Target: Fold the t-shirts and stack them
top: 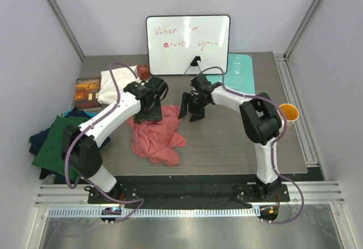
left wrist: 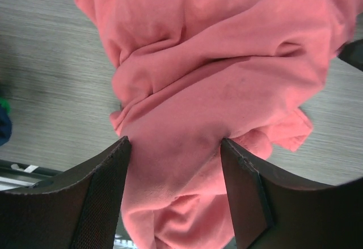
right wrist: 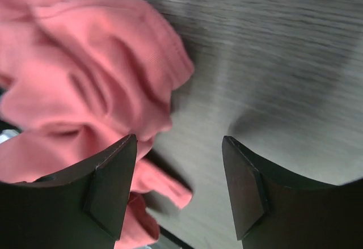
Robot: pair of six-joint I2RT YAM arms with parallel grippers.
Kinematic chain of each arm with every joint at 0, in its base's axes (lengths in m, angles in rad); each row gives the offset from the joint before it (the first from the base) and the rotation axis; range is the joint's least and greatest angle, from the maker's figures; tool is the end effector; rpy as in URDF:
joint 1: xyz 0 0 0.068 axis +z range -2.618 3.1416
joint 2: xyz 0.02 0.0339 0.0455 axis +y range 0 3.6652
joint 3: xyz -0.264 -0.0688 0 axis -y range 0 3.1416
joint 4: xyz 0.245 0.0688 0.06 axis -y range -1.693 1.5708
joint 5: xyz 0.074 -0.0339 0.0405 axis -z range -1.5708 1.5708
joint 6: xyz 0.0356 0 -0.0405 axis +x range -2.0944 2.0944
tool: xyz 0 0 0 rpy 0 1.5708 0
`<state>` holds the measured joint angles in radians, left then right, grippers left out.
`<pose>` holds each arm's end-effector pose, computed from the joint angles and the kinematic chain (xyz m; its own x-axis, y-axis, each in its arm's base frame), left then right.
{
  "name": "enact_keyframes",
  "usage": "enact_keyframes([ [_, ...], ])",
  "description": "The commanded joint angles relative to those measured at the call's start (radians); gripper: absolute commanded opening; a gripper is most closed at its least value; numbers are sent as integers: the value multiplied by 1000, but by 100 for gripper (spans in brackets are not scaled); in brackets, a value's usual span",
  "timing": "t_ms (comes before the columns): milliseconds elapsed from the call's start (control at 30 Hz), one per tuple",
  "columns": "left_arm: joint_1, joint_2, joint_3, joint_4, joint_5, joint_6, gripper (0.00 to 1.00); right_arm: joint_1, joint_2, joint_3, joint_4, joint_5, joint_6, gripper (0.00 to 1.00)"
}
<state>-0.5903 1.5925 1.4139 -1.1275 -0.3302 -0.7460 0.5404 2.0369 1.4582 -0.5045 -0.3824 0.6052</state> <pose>0.2604 -0.1605 0.2890 -0.8984 -0.1709 -0.4045 -0.2093 0.9765 0.0523 0.3591 0.2309 0.1710 -0.9799 0.0277 -0.1977 -0.0848 0.8389 0.5377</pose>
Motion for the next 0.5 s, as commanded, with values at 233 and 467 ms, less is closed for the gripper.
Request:
enact_keyframes([
  [233, 9, -135, -294, 117, 143, -18, 66, 67, 124, 162, -45, 28, 34, 69],
  [467, 9, -216, -435, 140, 181, -26, 23, 101, 233, 251, -45, 23, 90, 63],
])
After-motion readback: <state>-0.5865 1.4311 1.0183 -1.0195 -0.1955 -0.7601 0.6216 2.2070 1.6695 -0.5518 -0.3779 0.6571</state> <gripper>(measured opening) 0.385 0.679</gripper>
